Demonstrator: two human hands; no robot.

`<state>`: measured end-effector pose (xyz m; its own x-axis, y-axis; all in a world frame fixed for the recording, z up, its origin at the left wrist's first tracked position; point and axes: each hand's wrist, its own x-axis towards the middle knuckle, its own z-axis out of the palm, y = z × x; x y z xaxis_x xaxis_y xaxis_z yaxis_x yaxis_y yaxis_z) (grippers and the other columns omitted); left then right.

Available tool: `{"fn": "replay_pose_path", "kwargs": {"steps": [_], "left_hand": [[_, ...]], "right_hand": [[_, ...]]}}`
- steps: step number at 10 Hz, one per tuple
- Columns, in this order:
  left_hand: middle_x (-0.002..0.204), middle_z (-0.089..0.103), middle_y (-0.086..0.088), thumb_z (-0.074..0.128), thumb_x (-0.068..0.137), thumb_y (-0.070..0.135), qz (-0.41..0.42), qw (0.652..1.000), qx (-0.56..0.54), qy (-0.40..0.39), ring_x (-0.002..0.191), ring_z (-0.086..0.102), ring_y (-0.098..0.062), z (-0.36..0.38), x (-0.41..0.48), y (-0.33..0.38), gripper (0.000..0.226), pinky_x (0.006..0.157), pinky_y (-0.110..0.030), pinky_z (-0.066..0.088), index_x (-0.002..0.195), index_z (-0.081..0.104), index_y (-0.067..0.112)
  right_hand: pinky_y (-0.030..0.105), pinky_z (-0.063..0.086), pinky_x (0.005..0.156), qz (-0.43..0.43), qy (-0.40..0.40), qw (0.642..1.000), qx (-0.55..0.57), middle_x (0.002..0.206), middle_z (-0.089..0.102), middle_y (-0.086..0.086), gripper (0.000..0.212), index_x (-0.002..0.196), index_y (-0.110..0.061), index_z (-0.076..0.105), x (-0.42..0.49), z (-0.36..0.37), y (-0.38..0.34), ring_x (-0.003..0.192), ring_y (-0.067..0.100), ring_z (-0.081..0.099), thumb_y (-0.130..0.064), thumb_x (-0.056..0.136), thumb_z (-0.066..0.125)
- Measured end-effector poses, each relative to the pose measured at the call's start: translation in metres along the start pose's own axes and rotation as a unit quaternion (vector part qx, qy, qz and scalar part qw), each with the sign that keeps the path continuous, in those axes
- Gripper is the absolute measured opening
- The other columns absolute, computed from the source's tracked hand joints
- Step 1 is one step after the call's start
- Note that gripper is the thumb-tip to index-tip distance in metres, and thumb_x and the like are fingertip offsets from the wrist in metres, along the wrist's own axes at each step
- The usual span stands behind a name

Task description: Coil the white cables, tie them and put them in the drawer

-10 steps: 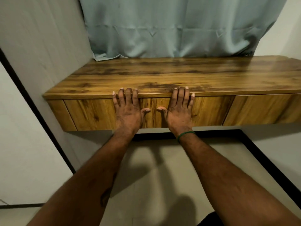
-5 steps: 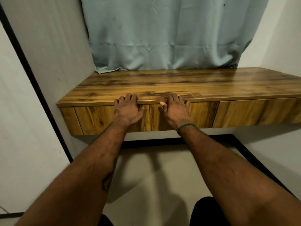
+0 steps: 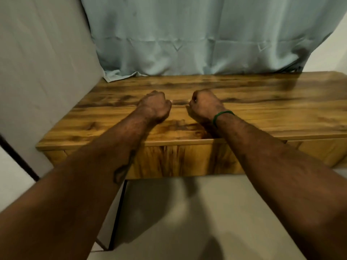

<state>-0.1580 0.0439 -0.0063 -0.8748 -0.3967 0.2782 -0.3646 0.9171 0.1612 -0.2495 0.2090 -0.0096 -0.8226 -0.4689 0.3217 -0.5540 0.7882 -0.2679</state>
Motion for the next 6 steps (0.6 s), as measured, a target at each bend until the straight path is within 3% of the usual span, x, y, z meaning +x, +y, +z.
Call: {"fn": "replay_pose_path", "kwargs": {"steps": [2,3,4,5,6], "left_hand": [[0.126,0.062,-0.022,0.040,0.102,0.046,0.029,0.999,-0.001,-0.034,0.121,0.056,-0.042,0.000,0.013,-0.015,0.052,0.099,-0.048,0.046,0.123,0.061,0.004],[0.113,0.069,-0.029,0.036,0.093,0.047,0.000,0.980,0.003,-0.200,0.111,0.066,-0.046,-0.005,-0.006,-0.032,0.063,0.097,-0.056,0.052,0.110,0.069,-0.004],[0.117,0.068,-0.031,0.033,0.087,0.047,0.004,0.969,-0.011,-0.245,0.113,0.066,-0.047,-0.033,-0.026,-0.024,0.070,0.098,-0.056,0.051,0.112,0.069,-0.007],[0.158,0.037,-0.024,0.010,0.080,0.052,0.020,0.963,0.032,-0.266,0.149,0.033,-0.035,-0.098,-0.046,-0.004,0.091,0.119,-0.042,0.024,0.150,0.039,0.001],[0.162,0.032,-0.020,0.014,0.090,0.052,0.009,0.964,0.045,-0.261,0.153,0.025,-0.032,-0.122,-0.052,0.003,0.082,0.121,-0.040,0.019,0.154,0.033,0.004]], "right_hand": [[0.061,0.032,0.109,-0.024,-0.104,0.994,-0.026,0.141,0.047,0.010,0.049,0.136,-0.017,0.049,0.009,0.005,0.001,0.133,0.034,0.041,-0.046,0.097,0.041],[0.062,0.024,0.113,-0.013,-0.193,0.980,-0.044,0.158,0.029,0.012,0.063,0.151,-0.015,0.028,-0.015,-0.029,-0.003,0.145,0.037,0.025,-0.050,0.099,0.037],[0.061,0.017,0.116,0.009,-0.247,0.968,-0.038,0.164,0.020,0.012,0.069,0.156,-0.014,0.020,-0.030,-0.058,-0.010,0.150,0.036,0.017,-0.054,0.100,0.032],[0.061,0.008,0.120,0.049,-0.284,0.958,-0.004,0.167,0.012,0.011,0.072,0.158,-0.015,0.015,-0.036,-0.099,-0.025,0.153,0.034,0.009,-0.056,0.101,0.029],[0.061,0.009,0.119,0.042,-0.277,0.960,-0.004,0.166,0.013,0.011,0.071,0.158,-0.014,0.015,-0.034,-0.122,-0.030,0.153,0.035,0.009,-0.055,0.102,0.030]]}}
